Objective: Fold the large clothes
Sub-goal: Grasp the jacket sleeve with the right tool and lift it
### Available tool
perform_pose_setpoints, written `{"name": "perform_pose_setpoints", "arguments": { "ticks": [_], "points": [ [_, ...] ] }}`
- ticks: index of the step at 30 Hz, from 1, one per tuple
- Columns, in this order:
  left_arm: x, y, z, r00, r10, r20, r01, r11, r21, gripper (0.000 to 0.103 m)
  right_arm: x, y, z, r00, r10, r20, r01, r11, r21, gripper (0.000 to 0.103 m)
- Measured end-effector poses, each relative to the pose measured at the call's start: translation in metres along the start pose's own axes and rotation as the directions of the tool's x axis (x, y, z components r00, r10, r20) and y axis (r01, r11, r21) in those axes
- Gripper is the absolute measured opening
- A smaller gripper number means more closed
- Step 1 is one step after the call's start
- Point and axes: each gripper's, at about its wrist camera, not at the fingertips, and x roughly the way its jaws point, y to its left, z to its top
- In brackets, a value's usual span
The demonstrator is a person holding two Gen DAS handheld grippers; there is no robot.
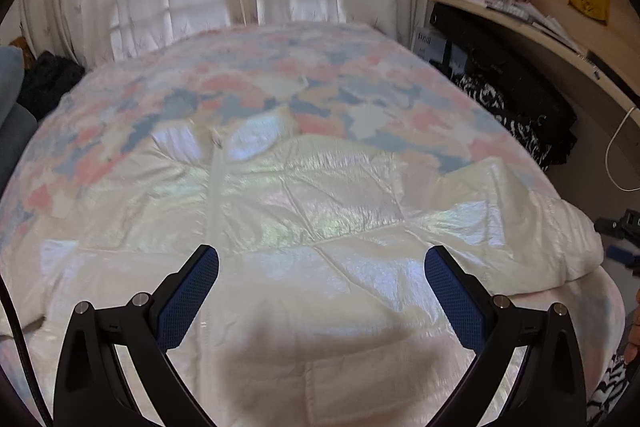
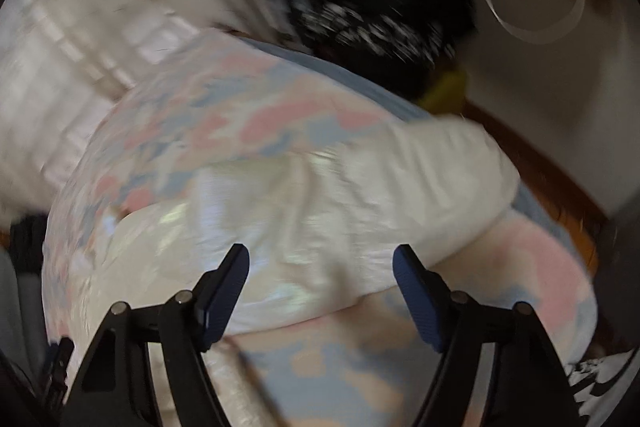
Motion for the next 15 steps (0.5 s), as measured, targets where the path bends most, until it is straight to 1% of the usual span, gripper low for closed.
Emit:
{"name": "perform_pose_setpoints", "arguments": {
  "ticks": [2, 6, 7, 9, 11, 13, 14, 15],
  "points": [
    [0.014, -0.003, 0.0, 1.0, -0.015, -0.022, 0.015, 1.0, -0.009, 0.102, 0.02, -0.02, 0.003, 0.999, -0.016, -0.041, 0.019, 0.997, 0.071, 0.074],
    [0.035, -0.009, 0.0, 0.998, -0.027, -0.054, 0.025, 0.999, -0.028, 0.102, 0.052, -0.053, 0.002, 0.996, -0.008, -0.094, 0.028, 0.977, 0.21, 0.074],
    [0.04, -0.01, 0.0, 0.998, -0.035, -0.061, 0.033, 0.999, -0.035, 0.102, 0.06, -0.061, 0.001, 0.994, -0.002, -0.109, 0.03, 0.967, 0.251, 0.074],
    [0.045, -0.012, -0.001, 0.997, -0.049, -0.067, 0.045, 0.998, -0.048, 0.102, 0.073, -0.07, -0.004, 0.991, 0.041, -0.126, 0.002, 0.947, 0.321, 0.074],
    [0.05, -0.014, -0.003, 0.996, -0.056, -0.075, 0.052, 0.997, -0.049, 0.102, 0.081, -0.077, -0.008, 0.992, 0.058, -0.115, -0.011, 0.927, 0.374, 0.074],
    [0.055, -0.016, -0.004, 0.994, -0.06, -0.094, 0.056, 0.997, -0.043, 0.102, 0.084, -0.079, -0.008, 0.996, 0.054, -0.075, -0.021, 0.922, 0.386, 0.073],
    [0.056, -0.016, -0.005, 0.993, -0.064, -0.104, 0.06, 0.997, -0.039, 0.102, 0.085, -0.08, -0.006, 0.998, 0.041, -0.052, -0.018, 0.923, 0.385, 0.059],
    [0.057, -0.016, -0.006, 0.991, -0.07, -0.112, 0.066, 0.997, -0.037, 0.102, 0.086, -0.081, -0.005, 0.999, 0.031, -0.038, -0.014, 0.923, 0.383, 0.038]
  ]
}}
